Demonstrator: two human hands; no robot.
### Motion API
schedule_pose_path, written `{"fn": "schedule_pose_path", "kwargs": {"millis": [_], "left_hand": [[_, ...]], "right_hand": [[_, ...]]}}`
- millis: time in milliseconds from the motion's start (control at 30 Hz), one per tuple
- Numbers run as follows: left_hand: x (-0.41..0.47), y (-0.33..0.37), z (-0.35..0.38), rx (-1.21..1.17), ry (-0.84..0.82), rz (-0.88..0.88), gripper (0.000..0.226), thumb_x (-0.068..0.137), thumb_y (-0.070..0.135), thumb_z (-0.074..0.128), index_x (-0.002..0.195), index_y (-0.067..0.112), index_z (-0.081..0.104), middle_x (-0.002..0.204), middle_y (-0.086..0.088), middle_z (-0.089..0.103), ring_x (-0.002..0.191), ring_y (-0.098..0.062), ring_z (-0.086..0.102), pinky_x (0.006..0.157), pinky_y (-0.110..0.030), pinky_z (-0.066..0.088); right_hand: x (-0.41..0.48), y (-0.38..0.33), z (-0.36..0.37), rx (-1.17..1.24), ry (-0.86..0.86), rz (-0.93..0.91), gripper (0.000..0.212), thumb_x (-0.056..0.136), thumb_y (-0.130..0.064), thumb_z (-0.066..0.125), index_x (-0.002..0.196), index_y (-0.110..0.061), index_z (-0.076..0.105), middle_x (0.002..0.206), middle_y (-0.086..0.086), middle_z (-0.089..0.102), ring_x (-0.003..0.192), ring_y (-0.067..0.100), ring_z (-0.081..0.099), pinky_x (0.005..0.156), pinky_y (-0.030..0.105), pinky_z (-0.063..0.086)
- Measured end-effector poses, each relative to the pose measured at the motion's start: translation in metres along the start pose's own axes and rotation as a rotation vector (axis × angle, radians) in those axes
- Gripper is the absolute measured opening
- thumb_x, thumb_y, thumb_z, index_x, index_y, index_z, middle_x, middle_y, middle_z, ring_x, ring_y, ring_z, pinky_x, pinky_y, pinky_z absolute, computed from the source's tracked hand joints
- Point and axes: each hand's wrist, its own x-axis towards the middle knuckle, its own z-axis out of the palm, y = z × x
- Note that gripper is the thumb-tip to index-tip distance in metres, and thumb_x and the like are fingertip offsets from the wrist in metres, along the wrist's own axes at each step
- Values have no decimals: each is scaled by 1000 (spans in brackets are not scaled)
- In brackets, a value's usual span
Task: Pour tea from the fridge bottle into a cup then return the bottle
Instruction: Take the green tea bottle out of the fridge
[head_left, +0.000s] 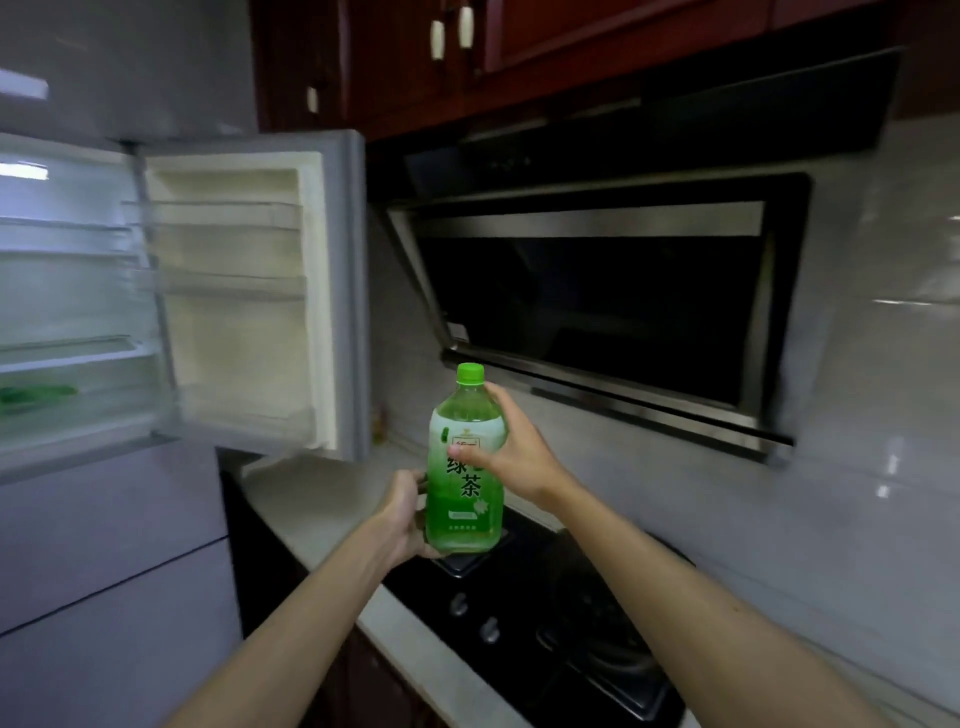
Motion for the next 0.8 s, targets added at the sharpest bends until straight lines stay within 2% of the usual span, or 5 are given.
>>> {"fn": "schedule_pose_path", "kwargs": {"millis": [267, 400, 500, 633, 800], "left_hand": [[-15, -77, 89, 61, -230, -124, 33, 93, 24, 33, 80, 10, 60, 82, -14, 61, 76, -29, 58, 70, -40, 49], [-33, -117, 136, 85, -304, -163, 33, 94, 25, 32, 83, 11, 60, 86, -16, 61, 80, -31, 59, 70, -43, 51], [-44, -145, 167, 87, -351, -191, 30, 93, 24, 33, 85, 11, 59, 89, -17, 60, 82, -32, 58, 77, -47, 51], [-58, -179, 207, 129, -408, -228, 27, 91, 22, 36, 80, 13, 59, 86, -15, 60, 80, -31, 58, 84, -47, 48], [-72, -218, 253, 177, -443, -285, 22, 87, 21, 38, 83, 12, 58, 86, -16, 59, 76, -31, 58, 67, -38, 50]], "right_hand": [[-112, 22, -81, -126, 234, 170, 91, 60, -40, 87, 138, -31, 41, 119, 0, 66, 106, 17, 67, 93, 50, 54], [-168, 26, -118, -205, 339, 203, 81, 67, -27, 88, 136, -26, 43, 116, 0, 67, 103, 17, 68, 93, 47, 55], [-208, 27, -144, -243, 396, 230, 76, 72, -18, 86, 135, -21, 44, 112, -5, 67, 100, 9, 67, 92, 37, 55], [-256, 35, -178, -271, 471, 244, 80, 71, -23, 86, 138, -22, 43, 119, -2, 65, 108, 14, 65, 96, 46, 53], [-309, 48, -213, -295, 528, 271, 79, 67, -35, 84, 134, -27, 44, 116, -6, 65, 108, 15, 65, 95, 50, 53]]}}
